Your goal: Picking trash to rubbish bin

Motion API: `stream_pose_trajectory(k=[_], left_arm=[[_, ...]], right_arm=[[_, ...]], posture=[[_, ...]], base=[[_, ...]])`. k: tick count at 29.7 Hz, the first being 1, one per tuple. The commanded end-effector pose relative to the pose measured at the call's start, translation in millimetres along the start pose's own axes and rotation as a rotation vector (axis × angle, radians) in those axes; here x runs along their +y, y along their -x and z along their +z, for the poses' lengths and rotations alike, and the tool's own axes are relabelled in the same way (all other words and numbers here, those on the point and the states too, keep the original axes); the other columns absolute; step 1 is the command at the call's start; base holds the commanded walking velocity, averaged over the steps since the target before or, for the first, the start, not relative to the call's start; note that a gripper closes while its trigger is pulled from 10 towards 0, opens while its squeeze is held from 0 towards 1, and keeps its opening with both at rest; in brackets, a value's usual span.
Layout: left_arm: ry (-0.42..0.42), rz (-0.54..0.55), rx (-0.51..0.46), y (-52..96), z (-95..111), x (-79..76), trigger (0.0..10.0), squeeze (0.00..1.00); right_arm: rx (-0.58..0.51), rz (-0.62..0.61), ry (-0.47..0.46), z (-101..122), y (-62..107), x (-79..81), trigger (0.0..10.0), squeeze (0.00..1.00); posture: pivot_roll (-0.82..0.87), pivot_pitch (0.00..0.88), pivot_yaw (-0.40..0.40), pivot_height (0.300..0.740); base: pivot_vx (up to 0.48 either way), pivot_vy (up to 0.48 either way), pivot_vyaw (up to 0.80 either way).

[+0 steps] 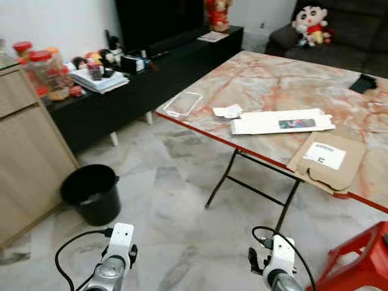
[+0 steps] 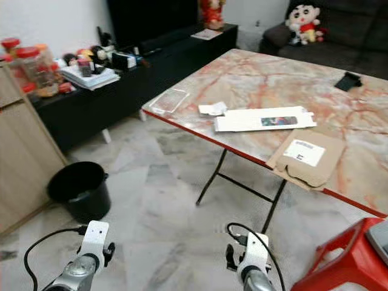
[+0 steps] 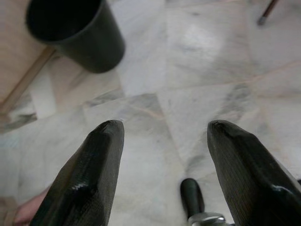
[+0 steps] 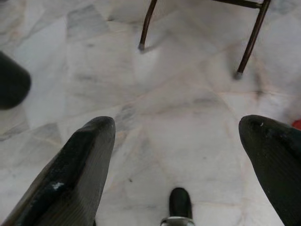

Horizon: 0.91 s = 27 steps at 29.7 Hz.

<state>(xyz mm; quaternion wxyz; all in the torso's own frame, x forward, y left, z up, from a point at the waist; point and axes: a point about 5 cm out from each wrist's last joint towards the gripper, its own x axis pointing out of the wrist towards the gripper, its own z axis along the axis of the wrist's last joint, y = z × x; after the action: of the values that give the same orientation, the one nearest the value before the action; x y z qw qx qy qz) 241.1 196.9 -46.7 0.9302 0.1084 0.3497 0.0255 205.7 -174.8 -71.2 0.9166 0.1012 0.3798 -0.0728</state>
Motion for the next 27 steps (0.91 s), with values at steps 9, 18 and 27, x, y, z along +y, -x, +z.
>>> stream_pose_trajectory(k=[9, 18, 27], left_arm=[[0.012, 0.018, 0.022, 0.2, -3.1, 6.3, 10.0, 0.0], [0.017, 0.018, 0.023, 0.6, -4.3, 6.3, 10.0, 0.0], [0.005, 0.005, -0.012, -1.6, 5.6, 4.0, 10.0, 0.0]], right_arm=[[-0.015, -0.009, 0.0, 4.7, -1.0, -1.4, 10.0, 0.0], [-0.012, -0.009, -0.003, 3.6, -0.7, -1.4, 10.0, 0.0], [-0.013, -0.009, 0.0, 4.3, -0.9, -1.3, 10.0, 0.0]], posture=[[-0.08, 0.0, -0.002, 0.74], [-0.08, 0.0, -0.003, 0.74], [-0.08, 0.0, -0.003, 0.74]], base=[[0.0, 0.297, -0.42], [0.0, 0.457, -0.05], [0.0, 0.373, -0.57]])
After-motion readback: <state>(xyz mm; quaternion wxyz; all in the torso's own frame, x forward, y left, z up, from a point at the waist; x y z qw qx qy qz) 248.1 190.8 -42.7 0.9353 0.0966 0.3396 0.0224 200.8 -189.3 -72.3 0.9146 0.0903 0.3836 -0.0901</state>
